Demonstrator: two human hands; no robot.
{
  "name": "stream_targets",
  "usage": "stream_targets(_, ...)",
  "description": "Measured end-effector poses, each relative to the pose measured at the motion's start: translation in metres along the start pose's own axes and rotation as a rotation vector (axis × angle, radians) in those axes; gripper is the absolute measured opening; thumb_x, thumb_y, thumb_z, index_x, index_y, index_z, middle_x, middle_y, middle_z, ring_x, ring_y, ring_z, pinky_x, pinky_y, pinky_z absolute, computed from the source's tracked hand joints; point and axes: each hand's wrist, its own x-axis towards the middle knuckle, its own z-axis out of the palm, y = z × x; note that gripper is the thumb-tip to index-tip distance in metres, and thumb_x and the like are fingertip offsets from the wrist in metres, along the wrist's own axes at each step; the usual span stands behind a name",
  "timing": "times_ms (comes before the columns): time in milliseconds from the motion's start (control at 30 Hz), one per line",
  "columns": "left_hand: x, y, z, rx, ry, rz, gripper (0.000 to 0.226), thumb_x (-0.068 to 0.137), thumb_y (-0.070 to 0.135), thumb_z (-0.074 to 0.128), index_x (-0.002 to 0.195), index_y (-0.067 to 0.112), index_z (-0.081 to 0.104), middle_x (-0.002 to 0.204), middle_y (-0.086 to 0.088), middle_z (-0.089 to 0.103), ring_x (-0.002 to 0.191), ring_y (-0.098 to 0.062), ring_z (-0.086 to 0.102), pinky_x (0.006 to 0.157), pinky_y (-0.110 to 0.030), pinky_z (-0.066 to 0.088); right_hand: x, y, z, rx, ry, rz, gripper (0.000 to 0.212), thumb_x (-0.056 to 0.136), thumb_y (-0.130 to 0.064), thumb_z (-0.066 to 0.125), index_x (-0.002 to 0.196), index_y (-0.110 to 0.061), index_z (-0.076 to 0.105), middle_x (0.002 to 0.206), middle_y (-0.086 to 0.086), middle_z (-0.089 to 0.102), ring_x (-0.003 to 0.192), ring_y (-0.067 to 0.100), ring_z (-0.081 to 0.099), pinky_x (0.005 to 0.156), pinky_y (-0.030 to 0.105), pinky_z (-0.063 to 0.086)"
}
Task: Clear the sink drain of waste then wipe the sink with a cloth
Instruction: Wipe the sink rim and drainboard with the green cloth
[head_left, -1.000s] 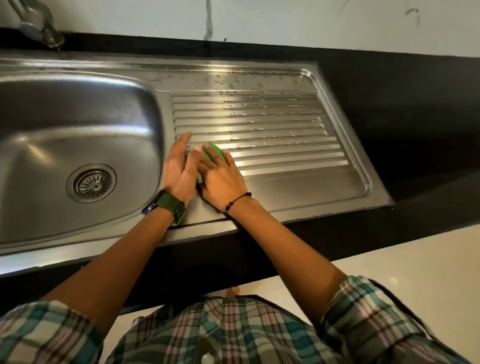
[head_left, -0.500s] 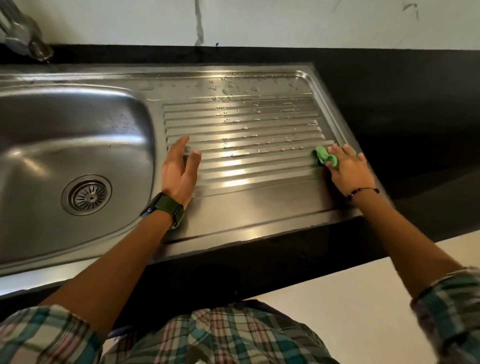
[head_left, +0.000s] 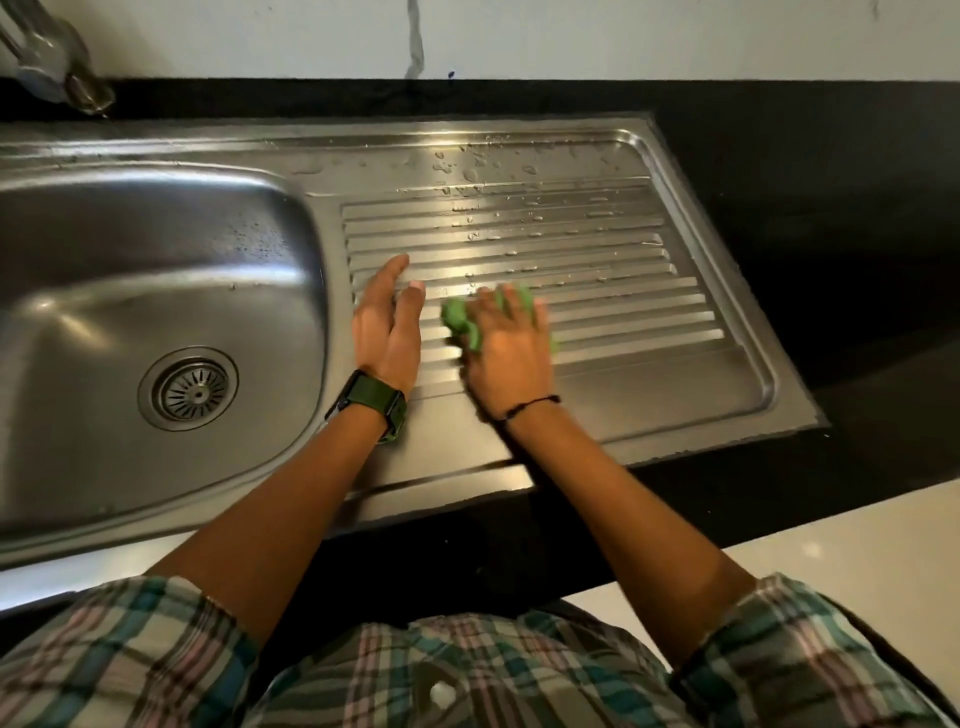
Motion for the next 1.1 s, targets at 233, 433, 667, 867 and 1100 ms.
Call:
stream_targets(233,0.005,-0.002,-0.018,-0.235,0.206,-0.150,0.056,0.074,0.032,0.044,0.122,0.006,0.054,0.117,-0.010,0.060,0.103,-0.012,0.056,0.094,-0.026,0.044,0.022,-0.051,0.012,-0.014,-0.202,-0.368,0.050,0.090,-0.028,0.046,0.139,-0.024,0.037,0.150,-0.004,0.035,0.145,0.019,0.013,0.118,0.043,0.000)
stream_targets(433,0.002,-0.009,-0.014,-0.121,0.145,-0.073,0.053,0.077,0.032,0.044,0.124,0.010,0.051,0.098,0.011,0.058,0.084,0.006,0.056,0.075,-0.008,0.045,0.027,-0.030,0.012,-0.094,-0.183,-0.466,0.051,0.089,-0.027,0.047,0.139,-0.024,0.036,0.152,-0.005,0.031,0.145,0.019,0.014,0.119,0.042,0.005)
stream_targets(667,0.003,-0.011,-0.014,-0.067,0.077,-0.058,0.053,0.077,0.037,0.045,0.126,0.017,0.049,0.127,-0.009,0.054,0.103,-0.008,0.051,0.085,-0.014,0.041,0.020,0.164,-0.042,-0.047,-0.068,0.014,0.046,0.091,-0.017,0.047,0.137,-0.022,0.042,0.149,-0.001,0.038,0.144,0.019,0.020,0.115,0.045,0.008)
stream_targets(867,0.003,-0.008,-0.015,-0.070,0.069,-0.044,0.051,0.079,0.033,0.044,0.127,0.014,0.050,0.127,-0.008,0.055,0.107,-0.009,0.052,0.090,-0.016,0.041,0.034,0.218,-0.069,-0.062,-0.146,0.192,0.047,0.096,-0.023,0.043,0.142,-0.018,0.033,0.152,0.007,0.031,0.143,0.026,0.021,0.116,0.049,0.011)
stream_targets(1100,0.001,-0.008,-0.014,-0.068,0.060,-0.016,0.051,0.081,0.031,0.044,0.126,0.009,0.050,0.116,0.004,0.054,0.095,0.007,0.052,0.079,0.000,0.039,0.018,0.184,-0.056,-0.105,0.233,0.345,0.035,0.092,-0.025,0.051,0.111,0.003,0.053,0.116,0.026,0.057,0.110,0.040,0.048,0.091,0.047,0.043)
